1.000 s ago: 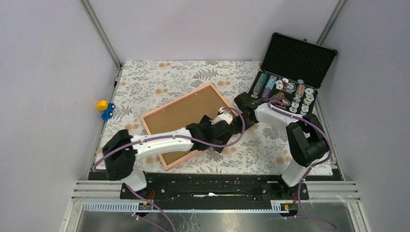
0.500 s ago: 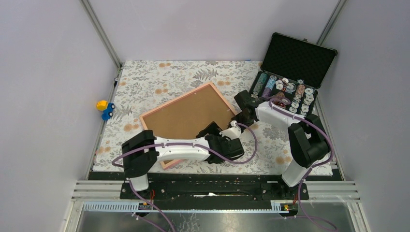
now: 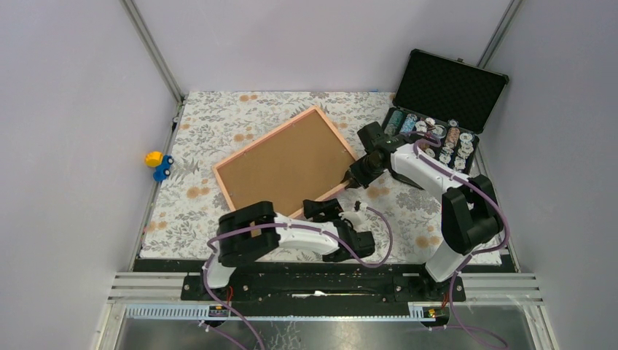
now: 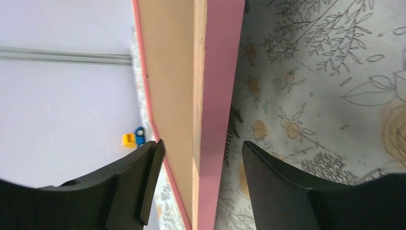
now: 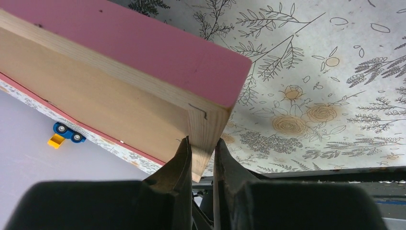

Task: Put the photo into the frame
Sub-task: Turn over the photo frame at the center of the board.

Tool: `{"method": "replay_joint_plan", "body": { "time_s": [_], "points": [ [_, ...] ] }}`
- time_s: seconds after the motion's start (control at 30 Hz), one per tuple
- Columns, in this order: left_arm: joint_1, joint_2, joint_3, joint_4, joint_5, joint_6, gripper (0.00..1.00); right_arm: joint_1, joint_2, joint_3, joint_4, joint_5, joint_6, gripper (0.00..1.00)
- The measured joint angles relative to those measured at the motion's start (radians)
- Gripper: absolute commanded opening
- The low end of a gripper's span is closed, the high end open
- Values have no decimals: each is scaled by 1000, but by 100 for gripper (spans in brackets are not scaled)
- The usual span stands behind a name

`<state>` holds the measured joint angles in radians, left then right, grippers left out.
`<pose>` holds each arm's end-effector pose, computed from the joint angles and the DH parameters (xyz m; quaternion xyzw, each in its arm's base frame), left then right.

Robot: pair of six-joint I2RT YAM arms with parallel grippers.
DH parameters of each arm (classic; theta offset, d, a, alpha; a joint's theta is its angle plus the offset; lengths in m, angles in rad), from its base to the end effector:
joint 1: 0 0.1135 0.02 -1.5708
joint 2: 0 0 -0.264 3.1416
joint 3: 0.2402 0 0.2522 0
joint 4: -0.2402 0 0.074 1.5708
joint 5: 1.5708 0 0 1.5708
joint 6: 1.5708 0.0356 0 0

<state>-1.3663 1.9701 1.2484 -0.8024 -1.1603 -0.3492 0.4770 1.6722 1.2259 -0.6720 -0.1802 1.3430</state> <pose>0.1031 -0.3364 0.1518 0.3960 0.7366 0.3437 0.4273 0.3002 0.1623 0.2265 0.3889 0.8895 0.2302 0.0679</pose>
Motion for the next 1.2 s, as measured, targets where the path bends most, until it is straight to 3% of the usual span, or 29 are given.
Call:
{"method": "replay_joint_plan", "body": {
  "time_s": [0.1, 0.3, 0.57, 0.63, 0.77, 0.93, 1.0, 1.03, 1.1, 1.13, 1.2],
  "points": [
    [0, 61, 30, -60, -80, -58, 60, -10, -6, 0, -5, -6, 0, 0],
    [0, 84, 55, -201, -183, -218, 57, -32, -22, 0, -15, -40, 7, 0],
    [5, 243, 169, -510, -301, -537, 44, -48, -48, 0, -18, -66, 19, 0],
    [6, 257, 170, -545, -316, -572, 39, -48, -51, 0, -17, -72, 19, 0],
    [6, 257, 174, -577, -323, -607, 13, -50, -57, 0, -15, -79, 29, 0],
    [6, 257, 177, -599, -328, -612, 1, -51, -78, 0, -11, -92, 25, 0],
    [6, 257, 178, -600, -333, -612, 8, -52, -89, 0, -11, -90, 20, 0],
    [6, 257, 178, -601, -336, -613, 20, -52, -95, 0, -11, -90, 17, 0],
    [7, 257, 179, -603, -340, -617, 53, -52, -105, -5, -8, -91, 15, 0],
    [7, 257, 181, -607, -342, -619, 63, -53, -111, -9, -5, -92, 15, 0],
    [9, 256, 189, -618, -352, -622, 68, -53, -122, -22, -3, -93, 15, 0]
  ]
}}
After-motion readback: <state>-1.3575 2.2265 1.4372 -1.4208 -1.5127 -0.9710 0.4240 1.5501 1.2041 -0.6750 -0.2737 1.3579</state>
